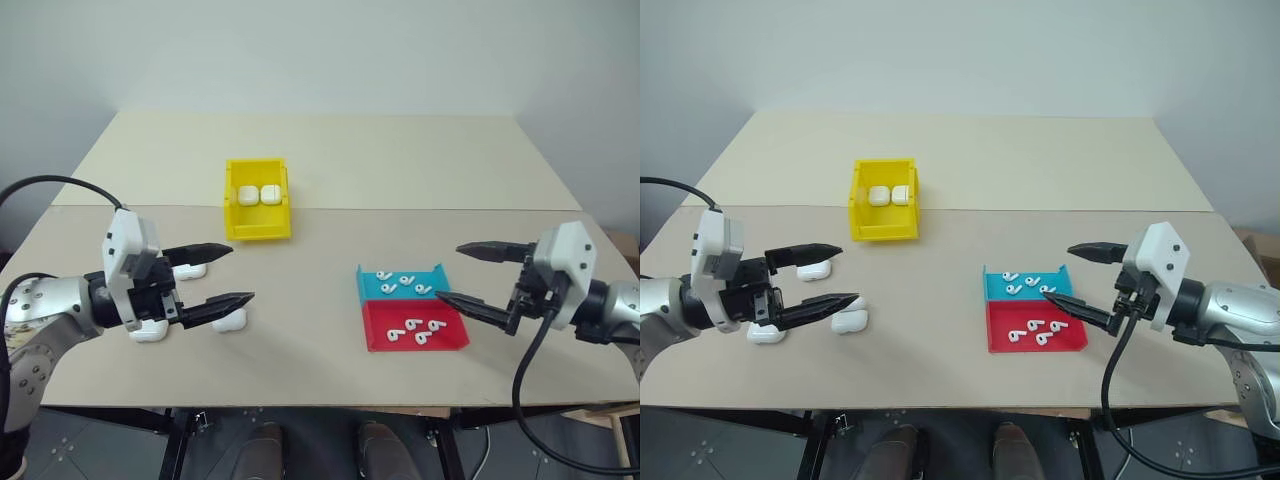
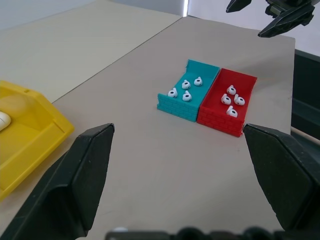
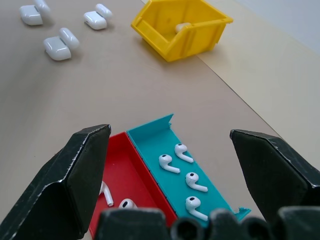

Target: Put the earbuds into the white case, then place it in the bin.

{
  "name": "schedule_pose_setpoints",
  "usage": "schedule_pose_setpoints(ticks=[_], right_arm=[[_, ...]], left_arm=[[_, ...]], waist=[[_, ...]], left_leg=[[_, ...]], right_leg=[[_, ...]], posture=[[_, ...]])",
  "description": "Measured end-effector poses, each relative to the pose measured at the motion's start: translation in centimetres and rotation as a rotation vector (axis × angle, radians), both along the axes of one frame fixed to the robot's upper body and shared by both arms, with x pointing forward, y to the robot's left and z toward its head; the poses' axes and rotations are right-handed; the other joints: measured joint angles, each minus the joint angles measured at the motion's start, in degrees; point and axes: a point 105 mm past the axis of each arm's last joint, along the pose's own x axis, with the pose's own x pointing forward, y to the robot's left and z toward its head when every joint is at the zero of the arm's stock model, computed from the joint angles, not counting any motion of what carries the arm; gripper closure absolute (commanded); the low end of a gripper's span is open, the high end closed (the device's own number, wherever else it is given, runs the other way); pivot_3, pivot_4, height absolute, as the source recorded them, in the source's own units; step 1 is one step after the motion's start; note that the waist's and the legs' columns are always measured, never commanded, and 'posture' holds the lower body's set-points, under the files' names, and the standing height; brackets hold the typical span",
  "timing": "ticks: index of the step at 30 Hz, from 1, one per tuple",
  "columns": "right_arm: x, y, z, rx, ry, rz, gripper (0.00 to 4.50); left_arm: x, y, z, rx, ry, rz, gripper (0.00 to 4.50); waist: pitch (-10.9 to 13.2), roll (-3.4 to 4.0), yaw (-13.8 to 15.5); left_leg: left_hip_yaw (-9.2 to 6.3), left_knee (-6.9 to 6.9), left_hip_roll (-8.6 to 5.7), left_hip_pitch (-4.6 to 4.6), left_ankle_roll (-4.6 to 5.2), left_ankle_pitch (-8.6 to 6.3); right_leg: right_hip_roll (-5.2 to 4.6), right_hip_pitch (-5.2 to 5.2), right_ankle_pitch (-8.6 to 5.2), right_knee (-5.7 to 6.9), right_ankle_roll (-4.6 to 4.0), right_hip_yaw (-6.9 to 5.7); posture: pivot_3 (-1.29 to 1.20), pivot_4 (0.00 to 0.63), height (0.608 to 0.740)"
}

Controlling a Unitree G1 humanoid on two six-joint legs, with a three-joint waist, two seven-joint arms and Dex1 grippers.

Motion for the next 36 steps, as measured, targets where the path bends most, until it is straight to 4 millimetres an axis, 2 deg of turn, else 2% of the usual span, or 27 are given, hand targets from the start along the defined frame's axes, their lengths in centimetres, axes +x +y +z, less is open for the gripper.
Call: schedule_pose_setpoints(ticks=[11,21,25,30,33,36], right_arm=[[0.0,0.0,0.0,0.000,0.000,-0.002,0.00],[0.6,0.7,0.5,0.007,-0.018,0.010,0.00],[0.3,0.9,0.0,0.018,0.002,0.007,0.00],[0.1,1.2,0.2,0.040,0.000,0.006,0.00],[-0.1,1.3,0.1,0.050,0.005,0.006,0.00],[-0.2,1.3,-0.2,0.053,0.015,0.000,0.00]], left_arm=[[0.4,0.4,-0.3,0.038,-0.003,0.054,0.02],[0.5,1.3,0.4,0.225,-0.014,0.244,0.02],[0.1,3.1,-0.2,0.310,0.138,0.408,0.02],[-0.1,5.3,1.6,0.381,0.304,0.558,0.02],[0.1,7.0,0.5,0.427,0.449,0.658,0.02],[-0.5,8.0,-0.4,0.533,0.561,0.701,0.02]], waist=[[0.00,0.00,-0.01],[0.01,-0.01,-0.04],[0.01,-0.02,-0.05],[0.03,-0.05,0.06],[0.03,-0.05,-0.07],[0.12,-0.21,-0.35]], left_leg=[[0.00,0.00,0.01,0.00,0.00,0.00],[-0.01,-0.03,0.03,-0.01,0.00,0.00],[-0.05,-0.03,0.04,-0.01,0.00,0.00],[-0.06,-0.02,-0.01,0.10,-0.01,0.00],[-0.09,-0.09,0.01,0.17,-0.01,0.00],[-0.12,-0.12,0.04,0.01,-0.02,-0.01]], right_leg=[[0.00,0.00,0.00,0.00,0.00,0.00],[0.00,-0.02,-0.01,-0.01,0.00,0.00],[0.00,-0.04,-0.02,0.03,0.03,0.00],[0.01,0.05,-0.27,0.04,0.44,-0.02],[-0.02,0.05,-0.28,0.07,0.40,0.01],[-0.02,-0.14,-0.05,0.08,0.00,0.02]], posture=[[0.00,0.150,0.740],[0.00,0.150,0.740],[0.00,0.150,0.740],[0.00,0.150,0.740],[0.00,0.150,0.740],[0.00,0.150,0.740]])
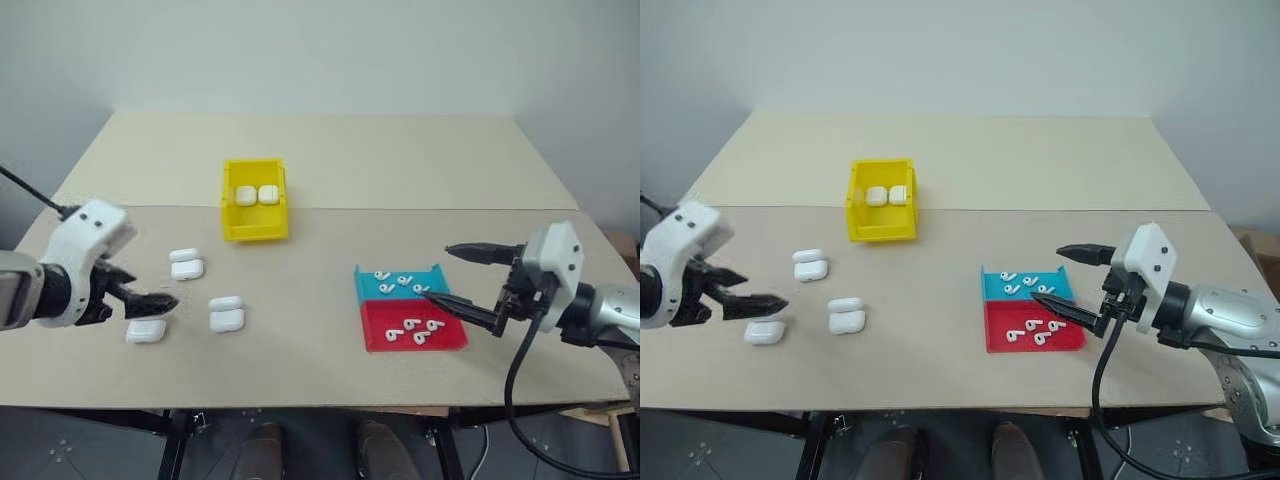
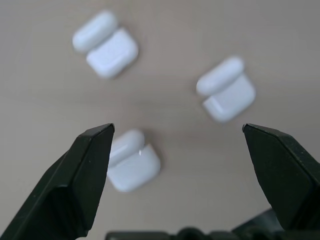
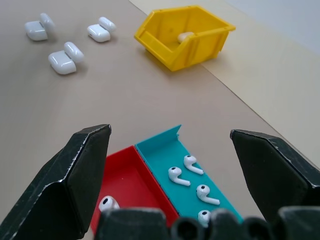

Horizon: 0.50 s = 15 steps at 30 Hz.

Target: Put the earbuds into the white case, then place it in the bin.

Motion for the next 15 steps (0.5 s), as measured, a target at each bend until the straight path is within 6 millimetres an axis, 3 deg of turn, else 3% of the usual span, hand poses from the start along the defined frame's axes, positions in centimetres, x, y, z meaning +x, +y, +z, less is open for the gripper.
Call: schedule_pose_setpoints(ticks=[3,7,15], right_arm=[[0.0,0.0,0.0,0.005,0.007,0.002,0.00],[-0.1,0.3,0.1,0.022,0.017,0.018,0.00],[0.0,0.6,0.3,0.021,0.029,0.044,0.00]], left_arm=[[0.3,1.0,0.4,0.023,0.013,0.075,0.02],[0.2,2.2,-1.2,0.025,0.089,0.224,0.02],[0.7,2.0,-3.2,-0.001,0.054,0.349,0.02]], waist=[[0.01,0.02,0.20],[0.02,-0.01,0.05],[0.02,0.01,0.50]], left_leg=[[-0.05,-0.01,-0.03,0.00,0.00,0.00],[-0.23,0.00,0.08,-0.03,-0.01,0.00],[0.17,-0.04,-0.06,-0.11,-0.05,0.02]], right_leg=[[-0.07,-0.05,0.00,0.04,0.00,0.01],[-0.16,-0.11,0.02,0.09,-0.04,0.02],[-0.24,-0.22,0.02,0.11,-0.07,0.00]], posture=[[0.00,0.150,0.740],[0.00,0.150,0.740],[0.00,0.150,0.740]])
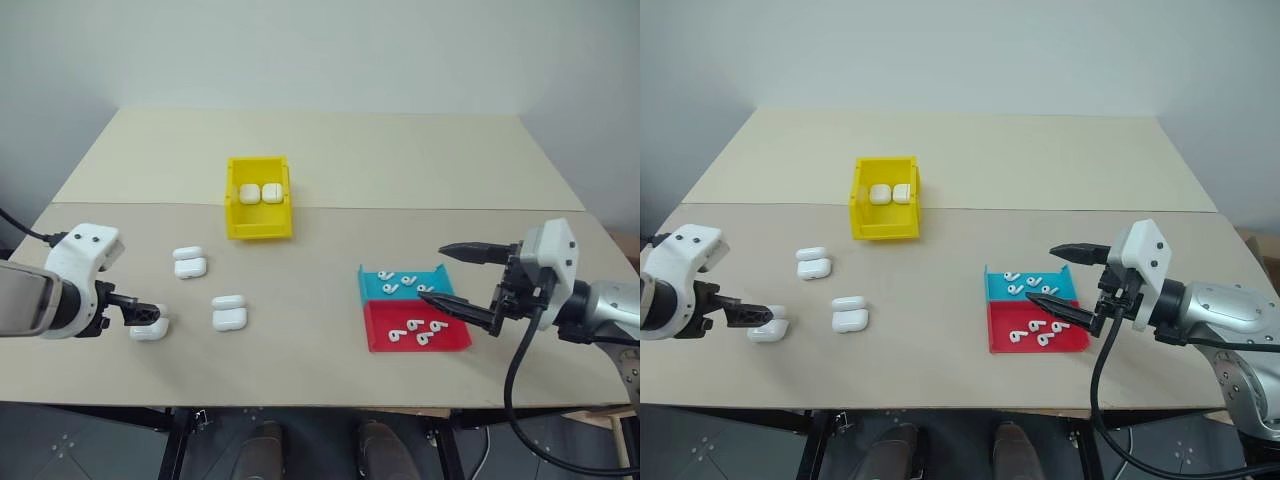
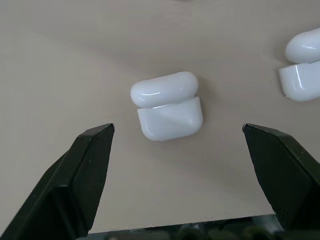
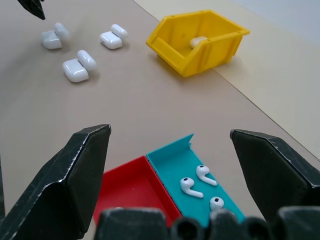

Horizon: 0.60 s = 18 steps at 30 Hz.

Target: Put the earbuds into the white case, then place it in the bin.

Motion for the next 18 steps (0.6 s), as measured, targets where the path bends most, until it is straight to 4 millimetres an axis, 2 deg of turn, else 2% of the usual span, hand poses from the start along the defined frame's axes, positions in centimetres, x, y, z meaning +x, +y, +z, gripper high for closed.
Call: schedule_pose_setpoints(ticks=[7,18], right_arm=[[-0.1,0.0,0.1,-0.009,0.033,0.019,0.00],[-0.1,0.2,0.7,-0.011,0.023,0.037,0.00]], left_arm=[[-0.2,0.2,-3.0,-0.018,-0.026,0.118,0.02],[-0.3,0.2,-3.5,0.003,-0.072,0.180,0.02]], waist=[[0.00,0.00,-0.01],[0.00,0.00,0.07]], left_leg=[[0.07,-0.01,0.02,-0.01,-0.01,0.01],[0.11,-0.01,-0.02,0.00,-0.02,0.02]], right_leg=[[0.03,-0.01,0.01,-0.02,-0.02,-0.01],[0.04,0.01,0.01,-0.04,-0.02,0.00]], posture=[[0.00,0.150,0.740],[0.00,0.150,0.740]])
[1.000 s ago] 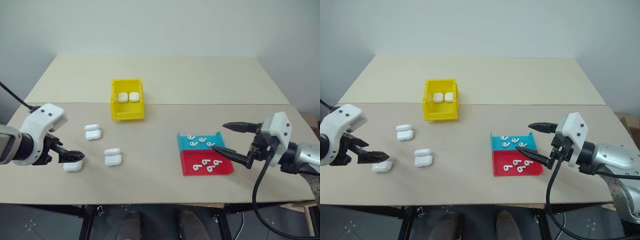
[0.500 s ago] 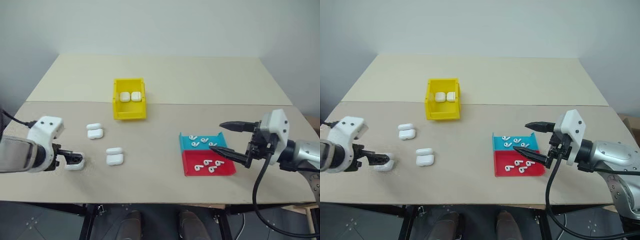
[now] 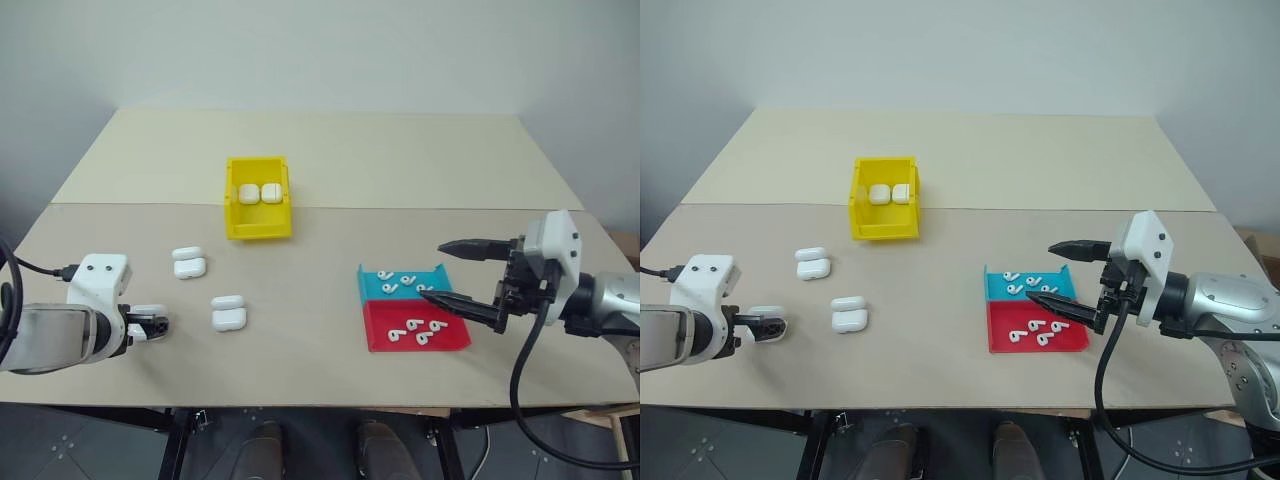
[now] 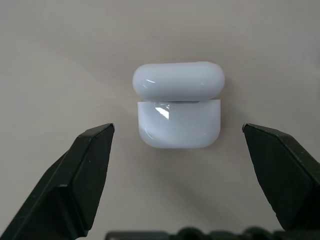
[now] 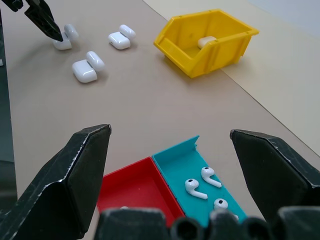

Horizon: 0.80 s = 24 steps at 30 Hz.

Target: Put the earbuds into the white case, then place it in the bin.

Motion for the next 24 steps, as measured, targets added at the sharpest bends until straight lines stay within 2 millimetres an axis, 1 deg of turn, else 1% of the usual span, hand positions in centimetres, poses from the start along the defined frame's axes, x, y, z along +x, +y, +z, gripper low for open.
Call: schedule_pose_setpoints(ticks=[6,15,20,24], right_arm=[[0.0,0.0,0.0,0.001,-0.001,-0.004,0.00],[0.0,0.0,-0.2,-0.001,0.007,-0.015,0.00],[0.0,0.0,-0.2,-0.003,0.014,-0.017,0.00],[-0.1,0.0,-0.2,-0.003,0.017,-0.017,0.00]], left_arm=[[0.2,0.8,-0.2,0.007,0.016,0.037,0.02],[0.5,0.9,-1.2,-0.009,0.072,0.043,0.02],[0.8,0.5,-2.0,-0.020,0.107,0.033,0.02],[0.9,0.9,-2.2,-0.019,0.122,0.049,0.02]], waist=[[0.00,0.00,0.00],[0.00,0.00,0.02],[0.00,0.00,0.02],[0.00,0.00,-0.04]], left_leg=[[0.01,0.00,-0.02,0.02,0.00,0.00],[0.01,0.00,-0.04,0.01,-0.01,0.01],[0.01,0.00,-0.11,0.00,-0.01,0.01],[0.00,0.00,-0.12,-0.01,-0.01,0.01]], right_leg=[[0.03,0.00,0.00,0.01,0.00,0.00],[0.02,0.00,0.00,0.00,0.00,0.00],[0.03,0.00,0.00,0.00,0.00,0.00],[0.02,-0.02,0.00,0.00,0.00,0.00]], posture=[[0.00,0.150,0.740],[0.00,0.150,0.740],[0.00,0.150,0.740],[0.00,0.150,0.740]])
